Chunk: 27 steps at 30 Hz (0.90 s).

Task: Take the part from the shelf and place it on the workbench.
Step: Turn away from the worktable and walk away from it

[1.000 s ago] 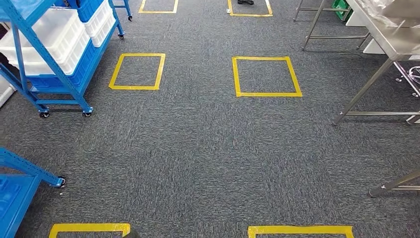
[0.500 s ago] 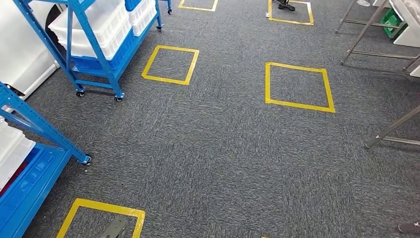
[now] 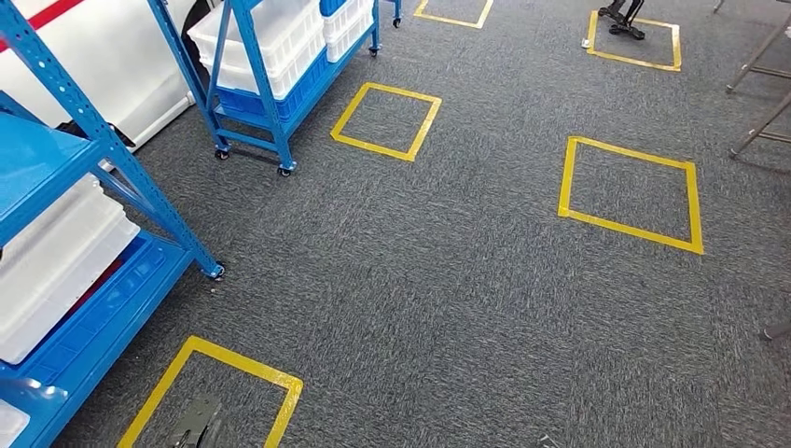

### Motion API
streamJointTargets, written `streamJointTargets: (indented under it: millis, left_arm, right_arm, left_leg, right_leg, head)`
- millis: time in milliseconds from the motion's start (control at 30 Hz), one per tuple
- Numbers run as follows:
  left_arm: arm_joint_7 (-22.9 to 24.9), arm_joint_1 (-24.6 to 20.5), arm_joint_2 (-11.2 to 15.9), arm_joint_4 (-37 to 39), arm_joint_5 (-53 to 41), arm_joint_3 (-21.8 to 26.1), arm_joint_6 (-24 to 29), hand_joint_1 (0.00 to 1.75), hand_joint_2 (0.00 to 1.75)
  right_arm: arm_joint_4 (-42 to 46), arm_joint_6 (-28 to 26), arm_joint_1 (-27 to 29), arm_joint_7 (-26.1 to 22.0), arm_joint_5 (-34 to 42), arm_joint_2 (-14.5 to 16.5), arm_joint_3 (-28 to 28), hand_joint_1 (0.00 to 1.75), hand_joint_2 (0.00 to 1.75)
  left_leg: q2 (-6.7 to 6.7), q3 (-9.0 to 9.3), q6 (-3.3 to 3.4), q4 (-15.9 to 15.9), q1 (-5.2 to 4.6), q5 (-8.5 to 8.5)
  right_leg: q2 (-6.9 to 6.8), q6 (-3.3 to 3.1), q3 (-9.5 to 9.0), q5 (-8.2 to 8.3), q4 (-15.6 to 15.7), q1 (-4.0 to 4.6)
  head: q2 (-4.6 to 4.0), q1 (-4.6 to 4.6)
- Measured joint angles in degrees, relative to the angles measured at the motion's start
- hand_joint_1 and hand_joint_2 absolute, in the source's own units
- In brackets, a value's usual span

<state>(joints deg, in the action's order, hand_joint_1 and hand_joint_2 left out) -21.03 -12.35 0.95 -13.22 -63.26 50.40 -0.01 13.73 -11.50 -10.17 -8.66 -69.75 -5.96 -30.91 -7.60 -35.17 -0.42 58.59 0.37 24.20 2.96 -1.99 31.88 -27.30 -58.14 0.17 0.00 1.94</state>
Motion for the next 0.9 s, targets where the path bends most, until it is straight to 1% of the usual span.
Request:
streamJointTargets:
  millis: [33, 67, 100, 133, 167, 200, 233, 267, 300, 333, 367, 400, 433, 467, 500, 533, 567, 600, 633, 667, 700, 733, 767, 800, 833, 867, 900]
  left_arm:
    - [0.2, -0.3, 0.0, 0.0, -0.3, -0.1, 0.0, 0.00, 0.00]
    - [0.2, -0.8, 0.0, 0.0, -0.4, -0.3, 0.0, 0.00, 0.00]
    - [0.0, -1.3, 0.0, 0.0, -0.5, -0.4, 0.0, 0.00, 0.00]
    - [-0.2, -1.8, 0.0, 0.0, -0.5, -0.5, 0.0, 0.00, 0.00]
    - [-0.6, -2.2, 0.0, 0.0, -0.6, -0.6, 0.0, 0.00, 0.00]
    - [-1.2, -2.5, 0.0, 0.0, -0.6, -0.9, -0.1, 0.00, 0.00]
    - [-1.9, -2.7, 0.0, 0.0, -0.5, -1.1, -0.1, 0.00, 0.00]
    - [-2.7, -2.9, 0.0, -0.1, -0.3, -1.2, -0.3, 0.00, 0.00]
    - [-3.6, -3.1, -0.1, -0.1, 0.1, -1.4, -0.4, 0.00, 0.00]
    - [-4.4, -3.5, -0.1, -0.2, 0.5, -1.4, -0.6, 0.00, 0.00]
    - [-5.1, -3.8, -0.2, -0.2, 0.9, -1.5, -0.8, 0.00, 0.00]
    - [-5.6, -3.9, -0.2, -0.2, 1.2, -1.5, -0.8, 0.00, 0.00]
    - [-5.9, -4.0, -0.3, -0.2, 1.4, -1.5, -0.9, 0.00, 0.00]
    - [-6.3, -3.9, -0.4, -0.2, 1.7, -1.5, -1.0, 0.00, 0.00]
    - [-6.7, -3.8, -0.5, -0.2, 2.0, -1.5, -1.2, 0.00, 0.00]
    - [-7.0, -3.7, -0.6, -0.2, 2.4, -1.5, -1.4, 0.00, 0.00]
    - [-7.3, -3.7, -0.8, -0.2, 2.7, -1.5, -1.6, 0.00, 0.00]
    - [-7.5, -3.7, -1.0, -0.2, 3.0, -1.5, -1.8, 0.00, 0.00]
    - [-7.5, -3.5, -1.2, -0.2, 3.3, -1.5, -1.9, 0.00, 0.00]
    - [-7.6, -3.2, -1.4, -0.2, 3.6, -1.5, -1.9, 0.00, 0.00]
    - [-7.7, -2.8, -1.6, -0.2, 4.0, -1.4, -1.9, 0.00, 0.00]
    - [-7.7, -2.3, -1.8, -0.2, 4.4, -1.3, -2.0, 0.00, 0.00]
    - [-7.8, -1.8, -2.0, -0.2, 4.8, -1.2, -2.0, 0.00, 0.00]
    - [-7.9, -1.3, -2.1, -0.2, 5.0, -1.1, -2.0, 0.00, 0.00]
    - [-7.9, -1.0, -2.3, -0.2, 5.3, -1.1, -2.0, 0.00, 0.00]
    - [-7.8, -0.8, -2.4, -0.2, 5.4, -1.0, -2.0, 0.00, 0.00]
    - [-7.6, -0.7, -2.4, -0.2, 5.7, -0.8, -1.9, 0.00, 0.00]
  right_arm:
    - [0.0, 0.2, -0.4, 0.0, -0.4, 0.1, 0.0, 0.00, 0.00]
    - [0.1, 0.4, -0.6, 0.0, -0.6, 0.1, 0.0, 0.00, 0.00]
    - [0.1, 0.4, -0.7, 0.0, -0.7, 0.2, 0.0, 0.00, 0.00]
    - [0.1, 0.5, -0.8, -0.2, -0.6, 0.2, -0.1, 0.00, 0.00]
    - [0.1, 0.5, -0.9, -0.6, -0.3, 0.2, -0.3, 0.00, 0.00]
    - [0.1, 0.5, -1.1, -1.2, 0.3, 0.2, -0.7, 0.00, 0.00]
    - [0.1, 0.5, -1.4, -2.1, 1.1, 0.2, -1.2, 0.00, 0.00]
    - [0.2, 0.5, -1.9, -3.2, 2.0, 0.2, -1.8, 0.00, 0.00]
    - [0.3, 0.5, -2.3, -4.4, 3.0, 0.2, -2.6, 0.00, 0.00]
    - [0.4, 0.6, -2.7, -5.4, 3.8, 0.2, -3.3, 0.00, 0.00]
    - [0.5, 0.6, -3.1, -6.2, 4.5, 0.2, -4.0, 0.00, 0.00]
    - [0.6, 0.6, -3.4, -6.7, 5.0, 0.1, -4.7, 0.00, 0.00]
    - [0.7, 0.6, -3.7, -7.0, 5.3, 0.1, -5.3, 0.00, 0.00]
    - [0.8, 0.6, -3.9, -7.3, 5.5, 0.1, -5.7, 0.00, 0.00]
    - [0.9, 0.6, -4.1, -7.5, 5.7, 0.1, -6.2, 0.00, 0.00]
    - [1.0, 0.7, -4.1, -7.7, 5.8, 0.1, -6.6, 0.00, 0.00]
    - [1.0, 0.7, -4.1, -7.7, 5.9, 0.1, -6.9, 0.00, 0.00]
    - [1.0, 0.7, -3.9, -7.7, 6.0, 0.1, -7.3, 0.00, 0.00]
    - [1.0, 0.7, -3.6, -7.7, 6.1, 0.1, -7.6, 0.00, 0.00]
    - [1.0, 0.7, -3.3, -7.7, 6.4, 0.1, -8.0, 0.00, 0.00]
    - [1.0, 0.8, -2.8, -8.0, 6.7, 0.1, -8.3, 0.00, 0.00]
    - [1.0, 0.8, -2.5, -8.3, 7.0, 0.2, -8.7, 0.00, 0.00]
    - [1.0, 0.8, -2.1, -8.6, 7.3, 0.3, -9.1, 0.00, 0.00]
    - [1.0, 0.7, -1.8, -8.9, 7.6, 0.3, -9.4, 0.00, 0.00]
    - [0.9, 0.7, -1.6, -9.0, 7.8, 0.3, -9.7, 0.00, 0.00]
    - [0.9, 0.7, -1.3, -9.1, 7.9, 0.4, -10.1, 0.00, 0.00]
    - [0.9, 0.6, -1.1, -9.2, 7.9, 0.4, -10.3, 0.00, 0.00]
  left_leg:
    - [1.42, -0.55, -0.16, 1.1, -0.10, 0.80]
    - [3.28, -1.62, -0.29, 3.4, -0.20, 2.32]
    - [5.20, -3.11, -0.42, 6.7, -0.22, 4.29]
    - [6.29, -4.83, -0.64, 10.7, -0.16, 6.27]
    - [6.78, -6.21, -0.88, 13.9, -0.10, 7.56]
    - [7.02, -6.72, -1.08, 15.4, -0.02, 7.77]
    - [7.26, -6.09, -1.24, 14.7, 0.05, 6.92]
    - [7.70, -4.24, -1.28, 11.6, 0.10, 5.21]
    - [8.83, -1.76, -1.20, 7.2, 0.08, 3.51]
    - [9.91, 0.46, -0.90, 3.2, -0.09, 2.25]
    - [10.66, 1.94, -0.48, 0.4, -0.26, 1.54]
    - [11.03, 2.56, -0.06, -0.9, -0.44, 1.40]
    - [10.54, 2.53, 0.35, -1.0, -0.61, 1.33]
    - [9.88, 2.51, 0.75, -1.2, -0.56, 1.13]
    - [9.31, 2.56, 1.08, -1.4, -0.48, 0.91]
    - [8.75, 2.59, 1.44, -1.7, -0.35, 0.66]
    - [8.20, 2.62, 1.75, -1.9, -0.18, 0.41]
    - [7.63, 2.53, 1.92, -2.0, -0.10, 0.27]
    - [7.00, 2.41, 2.03, -2.0, -0.07, 0.20]
    - [6.29, 2.32, 2.06, -2.0, -0.07, 0.17]
    - [5.52, 2.28, 2.05, -1.9, -0.06, 0.15]
    - [4.74, 2.29, 1.99, -1.9, -0.03, 0.15]
    - [3.97, 2.33, 1.85, -1.7, 0.02, 0.19]
    - [3.23, 2.36, 1.64, -1.6, 0.10, 0.29]
    - [2.52, 2.26, 1.31, -1.3, 0.15, 0.41]
    - [1.88, 2.05, 0.92, -1.1, 0.18, 0.46]
    - [1.30, 1.80, 0.51, -0.9, 0.25, 0.45]
  right_leg:
    - [-0.76, -0.28, -0.17, 0.33, 0.5, -0.10]
    - [-1.61, -0.51, -0.30, 0.61, 1.0, -0.16]
    - [-2.48, -0.65, -0.35, 0.70, 1.1, 0.02]
    - [-3.43, -0.76, -0.30, 0.70, 1.1, 0.12]
    - [-4.37, -0.78, -0.24, 0.66, 1.1, 0.20]
    - [-5.22, -0.78, -0.20, 0.62, 1.1, 0.22]
    - [-6.01, -0.73, -0.17, 0.56, 1.0, 0.21]
    - [-6.71, -0.62, -0.18, 0.47, 0.9, 0.18]
    - [-7.36, -0.45, -0.22, 0.34, 0.7, 0.20]
    - [-7.97, -0.20, -0.25, 0.15, 0.5, 0.31]
    - [-8.48, 0.06, -0.28, -0.01, 0.3, 0.42]
    - [-8.97, 0.32, -0.31, -0.13, 0.2, 0.52]
    - [-9.46, 0.57, -0.36, -0.18, 0.2, 0.53]
    - [-9.86, 0.83, -0.42, -0.25, 0.2, 0.49]
    - [-9.28, 1.18, -0.40, -0.56, -0.1, 0.34]
    - [-7.97, 1.51, -0.04, -1.40, -1.1, 0.17]
    - [-6.26, 1.81, 0.83, -2.84, -3.2, -0.02]
    - [-4.42, 2.05, 2.28, -4.73, -6.4, -0.29]
    - [-3.48, 2.20, 4.12, -6.67, -10.3, -0.46]
    - [-3.12, 2.34, 5.85, -8.00, -13.8, -0.63]
    - [-3.02, 2.46, 6.91, -8.28, -15.8, -0.81]
    - [-2.98, 2.54, 6.92, -7.35, -15.5, -1.00]
    - [-2.75, 2.62, 5.84, -5.42, -13.1, -1.23]
    - [-2.00, 2.69, 4.04, -3.11, -9.1, -1.51]
    - [-0.66, 2.80, 2.32, -1.50, -5.3, -1.70]
    - [0.33, 2.79, 1.12, -0.49, -2.6, -1.78]
    - [1.04, 2.70, 0.56, -0.19, -1.2, -1.73]
  head:
    - [0.00, -0.13]
    - [0.00, -0.31]
    - [0.00, -0.44]
    - [0.00, -0.57]
    - [0.00, -0.59]
    - [0.00, -0.60]
    - [0.00, -0.61]
    - [0.00, -0.62]
    - [0.00, -0.63]
    - [0.00, -0.63]
    - [0.00, -0.56]
    - [0.00, -0.48]
    - [0.00, -0.41]
    - [0.00, -0.35]
    - [0.00, -0.30]
    - [0.00, -0.19]
    - [0.00, -0.07]
    - [0.00, 0.07]
    - [0.00, 0.13]
    - [0.00, 0.14]
    - [0.00, 0.14]
    - [0.00, 0.13]
    - [0.00, 0.13]
    - [0.00, 0.14]
    - [0.00, 0.15]
    - [0.00, 0.14]
    - [0.00, 0.13]
